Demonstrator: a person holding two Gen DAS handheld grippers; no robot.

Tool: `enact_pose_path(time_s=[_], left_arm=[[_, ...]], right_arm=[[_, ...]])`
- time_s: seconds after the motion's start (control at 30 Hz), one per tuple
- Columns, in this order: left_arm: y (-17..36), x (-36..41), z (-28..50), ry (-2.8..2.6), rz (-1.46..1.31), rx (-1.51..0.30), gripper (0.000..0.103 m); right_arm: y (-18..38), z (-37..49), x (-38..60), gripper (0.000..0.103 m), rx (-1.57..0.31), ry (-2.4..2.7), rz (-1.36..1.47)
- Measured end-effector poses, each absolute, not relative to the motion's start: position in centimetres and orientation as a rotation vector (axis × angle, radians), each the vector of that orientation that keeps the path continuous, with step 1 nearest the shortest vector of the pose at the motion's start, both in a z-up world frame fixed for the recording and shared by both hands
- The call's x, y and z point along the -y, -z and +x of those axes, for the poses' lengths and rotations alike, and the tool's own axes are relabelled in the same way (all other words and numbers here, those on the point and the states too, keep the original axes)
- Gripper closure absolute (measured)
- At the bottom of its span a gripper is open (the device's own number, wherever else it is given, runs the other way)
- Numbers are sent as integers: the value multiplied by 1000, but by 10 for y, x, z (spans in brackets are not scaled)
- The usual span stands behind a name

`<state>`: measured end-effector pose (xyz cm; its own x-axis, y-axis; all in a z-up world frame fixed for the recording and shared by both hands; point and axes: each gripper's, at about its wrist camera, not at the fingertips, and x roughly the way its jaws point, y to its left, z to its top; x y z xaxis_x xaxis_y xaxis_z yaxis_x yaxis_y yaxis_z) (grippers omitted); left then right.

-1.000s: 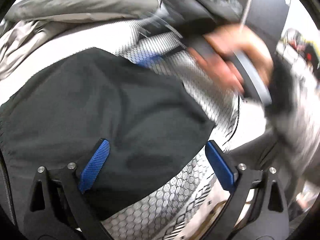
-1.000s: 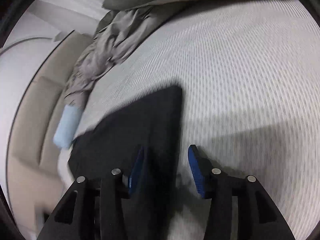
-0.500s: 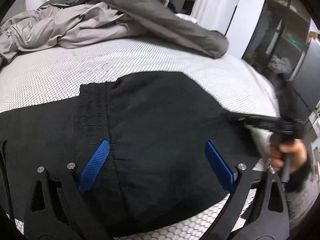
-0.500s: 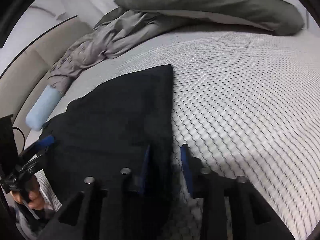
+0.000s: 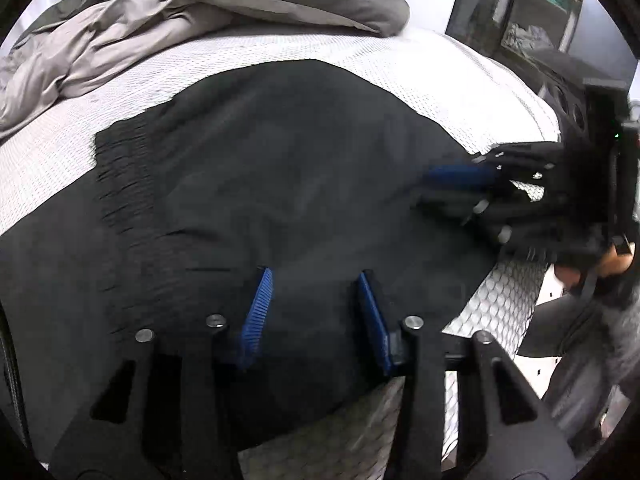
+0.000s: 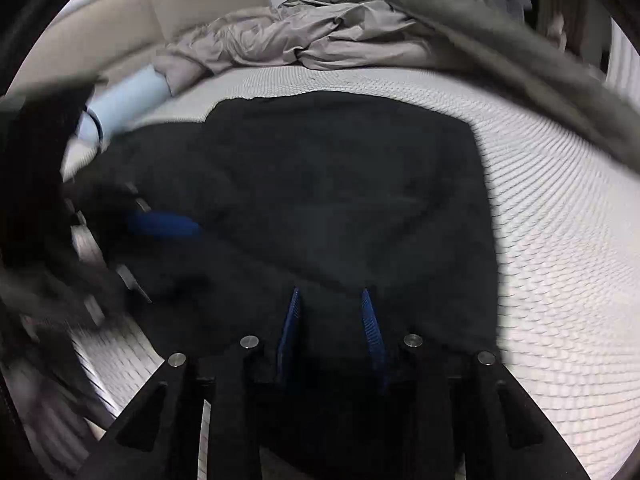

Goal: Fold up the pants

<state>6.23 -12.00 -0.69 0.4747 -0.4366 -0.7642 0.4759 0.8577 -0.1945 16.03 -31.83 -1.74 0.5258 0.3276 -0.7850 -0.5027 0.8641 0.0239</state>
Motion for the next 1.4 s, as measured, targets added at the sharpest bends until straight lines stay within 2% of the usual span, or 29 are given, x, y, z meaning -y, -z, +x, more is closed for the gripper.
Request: enact_pose_path(time_s=[0.13,0.23,0.33,0.43,0.57,0.67,0.8,0.9,1.0,1.1,1.17,1.23,1.3,1.4], left_arm=[[9,109,67,544,43,-920,67],[-9,103,69,532,2,-877,65],[-22,107,89,503,-77,-838,44],[-13,126,112,461,-15,-883,44],[1,128,119,459,5,-909,54],[3,117,109,491,14,-888,54],[-1,114,93,456,61,-876,54],[-22,110,91,470,24,-844,54],[-37,110,109,436,2,-831,53],[-26,116,137,401,33,-912,53],[-6,115,152,381,48,-985,57],[1,111,154,405,47,-977,59],[-1,101,153,410,22,-968,67],[0,86,149,421,-25,-962,72]], right_arm=[[15,158,360,72,-887,-385,-185],[-1,155,374,71,-849,-402,-103],[-13,157,356,67,-810,-486,-47],[1,177,324,67,-849,-509,-27],[29,192,305,67,-905,-504,-149],[23,178,334,67,-873,-374,-246],[26,177,374,66,-887,-315,-151],[6,168,384,66,-860,-361,-58],[-15,161,365,61,-813,-414,-54],[-15,194,313,58,-835,-486,-54],[4,210,295,58,-918,-524,-64],[34,223,280,59,-1001,-519,-103],[35,231,276,60,-958,-498,-177],[30,233,294,60,-928,-327,-281]])
